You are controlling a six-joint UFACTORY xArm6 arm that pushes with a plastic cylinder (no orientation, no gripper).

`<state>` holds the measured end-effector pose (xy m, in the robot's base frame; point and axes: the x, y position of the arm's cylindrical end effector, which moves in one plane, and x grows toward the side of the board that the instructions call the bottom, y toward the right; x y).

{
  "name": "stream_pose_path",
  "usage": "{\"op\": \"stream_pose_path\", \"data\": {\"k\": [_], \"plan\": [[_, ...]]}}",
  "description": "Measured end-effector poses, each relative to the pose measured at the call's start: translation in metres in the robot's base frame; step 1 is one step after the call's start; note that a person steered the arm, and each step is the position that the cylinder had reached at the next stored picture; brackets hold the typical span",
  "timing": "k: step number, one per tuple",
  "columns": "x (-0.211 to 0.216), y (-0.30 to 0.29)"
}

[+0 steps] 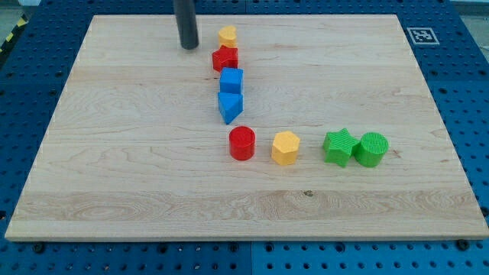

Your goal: Move the red star towards down

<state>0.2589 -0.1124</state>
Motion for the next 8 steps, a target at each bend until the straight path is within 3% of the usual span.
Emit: {"op": "stream_pose_path", "data": {"k": [1,2,4,6,7,8], "plan": [[-0.054,0.015],[-0.055,0.068],[0.059,0.087],[0.070,0.087],[0.098,0.069],[0.100,0.033]]}}
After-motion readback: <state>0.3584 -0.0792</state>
